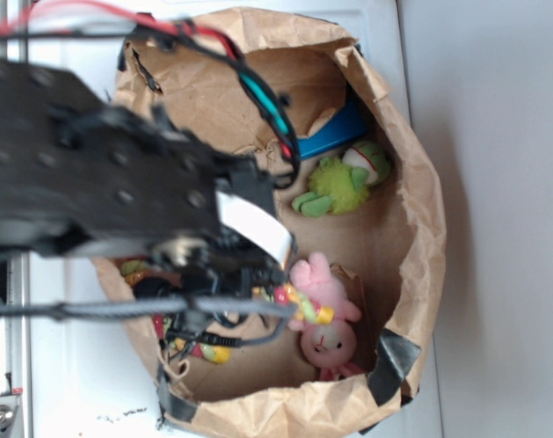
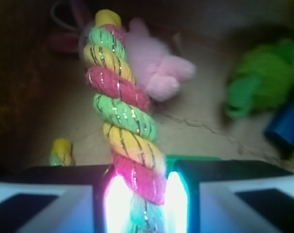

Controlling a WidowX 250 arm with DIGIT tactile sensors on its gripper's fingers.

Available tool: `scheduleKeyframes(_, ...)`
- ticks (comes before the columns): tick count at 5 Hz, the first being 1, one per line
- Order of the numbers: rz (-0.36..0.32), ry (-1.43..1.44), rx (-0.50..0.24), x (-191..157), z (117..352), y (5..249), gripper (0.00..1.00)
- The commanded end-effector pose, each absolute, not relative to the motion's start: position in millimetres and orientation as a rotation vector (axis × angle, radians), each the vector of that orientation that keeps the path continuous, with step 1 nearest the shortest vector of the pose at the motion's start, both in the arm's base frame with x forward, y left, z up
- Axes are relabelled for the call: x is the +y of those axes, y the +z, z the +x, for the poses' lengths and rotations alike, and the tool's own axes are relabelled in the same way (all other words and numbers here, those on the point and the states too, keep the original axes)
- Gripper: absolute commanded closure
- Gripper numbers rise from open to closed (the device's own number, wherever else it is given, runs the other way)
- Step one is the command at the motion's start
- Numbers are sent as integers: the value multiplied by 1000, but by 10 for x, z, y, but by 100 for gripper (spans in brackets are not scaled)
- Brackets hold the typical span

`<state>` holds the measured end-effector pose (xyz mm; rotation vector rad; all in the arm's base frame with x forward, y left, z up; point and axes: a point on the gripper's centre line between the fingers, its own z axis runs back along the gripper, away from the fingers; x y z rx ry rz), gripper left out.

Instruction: Grab the multicolored rope.

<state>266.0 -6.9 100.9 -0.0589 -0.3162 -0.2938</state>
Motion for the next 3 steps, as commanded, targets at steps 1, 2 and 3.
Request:
scheduleKeyframes(1,10,-105,-361,40,2749,1495,100)
scheduleKeyframes(2,28,-33,-309,85,2754,1630,100)
scheduleKeyframes(3,65,40,-282,174,2716,1764,100)
